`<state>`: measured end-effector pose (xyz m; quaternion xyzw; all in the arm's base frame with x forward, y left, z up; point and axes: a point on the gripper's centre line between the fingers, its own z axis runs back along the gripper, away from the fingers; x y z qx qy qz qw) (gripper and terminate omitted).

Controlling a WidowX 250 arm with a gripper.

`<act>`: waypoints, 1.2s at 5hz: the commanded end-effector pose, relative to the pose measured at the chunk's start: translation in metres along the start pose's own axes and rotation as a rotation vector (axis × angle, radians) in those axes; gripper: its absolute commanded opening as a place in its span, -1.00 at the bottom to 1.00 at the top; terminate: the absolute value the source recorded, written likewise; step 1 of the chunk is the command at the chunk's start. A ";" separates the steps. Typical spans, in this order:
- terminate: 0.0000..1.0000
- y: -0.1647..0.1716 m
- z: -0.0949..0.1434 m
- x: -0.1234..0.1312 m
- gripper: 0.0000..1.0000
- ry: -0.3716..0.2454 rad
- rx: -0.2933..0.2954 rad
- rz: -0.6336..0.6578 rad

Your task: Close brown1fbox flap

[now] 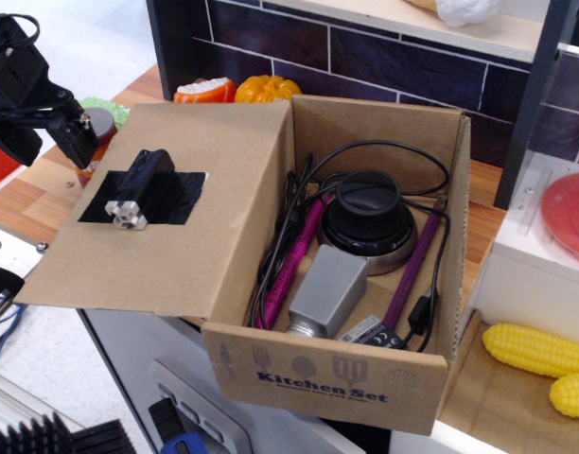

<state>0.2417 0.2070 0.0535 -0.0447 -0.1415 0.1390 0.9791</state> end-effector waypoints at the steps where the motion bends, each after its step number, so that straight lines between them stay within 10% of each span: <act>1: -1.00 -0.006 -0.007 -0.001 1.00 -0.019 -0.021 0.035; 4: -1.00 -0.020 -0.012 -0.002 1.00 -0.041 -0.062 0.064; 6: -1.00 -0.036 0.029 0.006 1.00 -0.032 0.009 0.044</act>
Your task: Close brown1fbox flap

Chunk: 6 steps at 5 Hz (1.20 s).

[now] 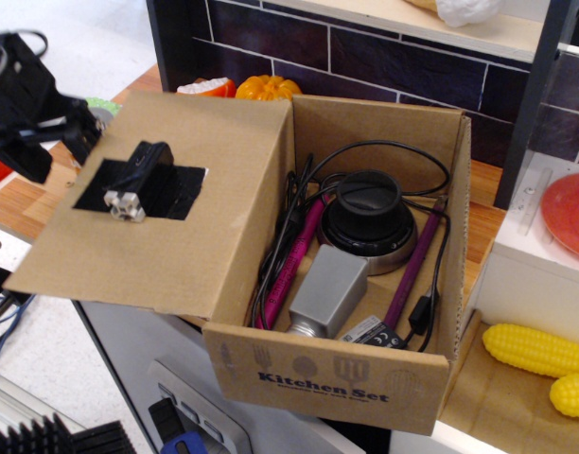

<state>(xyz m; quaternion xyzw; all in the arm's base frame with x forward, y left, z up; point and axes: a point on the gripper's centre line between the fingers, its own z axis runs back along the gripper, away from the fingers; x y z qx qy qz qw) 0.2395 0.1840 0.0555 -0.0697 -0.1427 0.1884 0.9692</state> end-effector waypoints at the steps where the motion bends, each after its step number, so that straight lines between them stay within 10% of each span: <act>1: -1.00 -0.021 0.044 0.019 1.00 -0.034 0.073 -0.090; 6: -1.00 -0.138 0.107 0.022 1.00 0.027 0.392 -0.107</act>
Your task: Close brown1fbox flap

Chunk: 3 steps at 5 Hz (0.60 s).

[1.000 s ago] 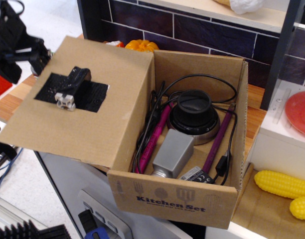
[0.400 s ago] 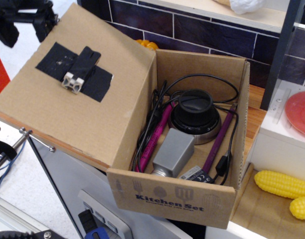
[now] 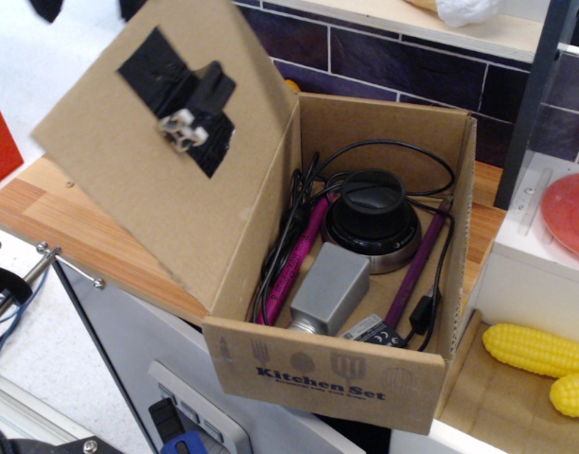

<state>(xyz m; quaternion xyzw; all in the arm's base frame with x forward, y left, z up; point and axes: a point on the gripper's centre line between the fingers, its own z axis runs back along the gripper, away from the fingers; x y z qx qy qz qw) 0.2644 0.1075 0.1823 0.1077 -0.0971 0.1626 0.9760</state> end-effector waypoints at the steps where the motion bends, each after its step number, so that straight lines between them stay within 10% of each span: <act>1: -1.00 -0.069 0.020 0.001 1.00 -0.041 0.094 0.030; 3: -1.00 -0.166 0.035 -0.006 1.00 -0.087 0.176 0.100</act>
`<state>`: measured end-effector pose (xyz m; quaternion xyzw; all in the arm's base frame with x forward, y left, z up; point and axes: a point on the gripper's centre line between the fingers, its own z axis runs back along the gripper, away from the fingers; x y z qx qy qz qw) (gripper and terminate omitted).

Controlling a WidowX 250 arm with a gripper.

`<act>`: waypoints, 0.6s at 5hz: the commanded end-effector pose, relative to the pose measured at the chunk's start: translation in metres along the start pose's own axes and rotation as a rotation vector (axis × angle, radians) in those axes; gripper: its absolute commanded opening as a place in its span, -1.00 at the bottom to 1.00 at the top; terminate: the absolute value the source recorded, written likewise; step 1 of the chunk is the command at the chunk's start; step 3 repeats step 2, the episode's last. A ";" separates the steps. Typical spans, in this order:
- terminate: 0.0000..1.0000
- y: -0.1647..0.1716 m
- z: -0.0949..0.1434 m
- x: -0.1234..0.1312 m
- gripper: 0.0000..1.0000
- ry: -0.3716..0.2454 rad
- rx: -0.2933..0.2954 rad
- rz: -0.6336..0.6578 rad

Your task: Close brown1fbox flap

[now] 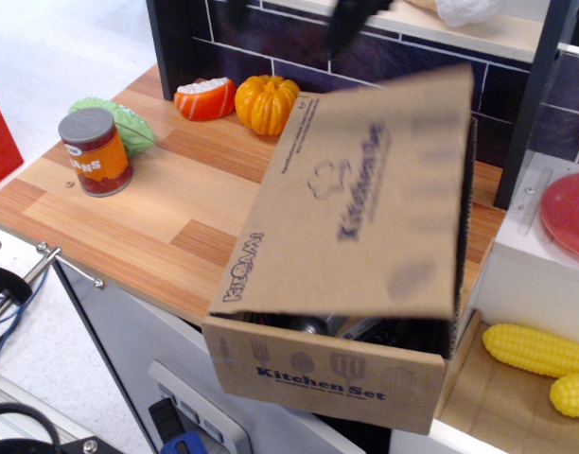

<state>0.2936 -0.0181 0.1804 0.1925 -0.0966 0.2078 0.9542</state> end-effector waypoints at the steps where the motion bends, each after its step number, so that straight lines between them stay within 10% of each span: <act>1: -1.00 -0.061 0.009 0.001 1.00 -0.067 -0.052 0.035; 2: 1.00 -0.075 0.000 0.003 1.00 -0.056 -0.079 0.015; 3: 1.00 -0.075 0.000 0.003 1.00 -0.056 -0.079 0.015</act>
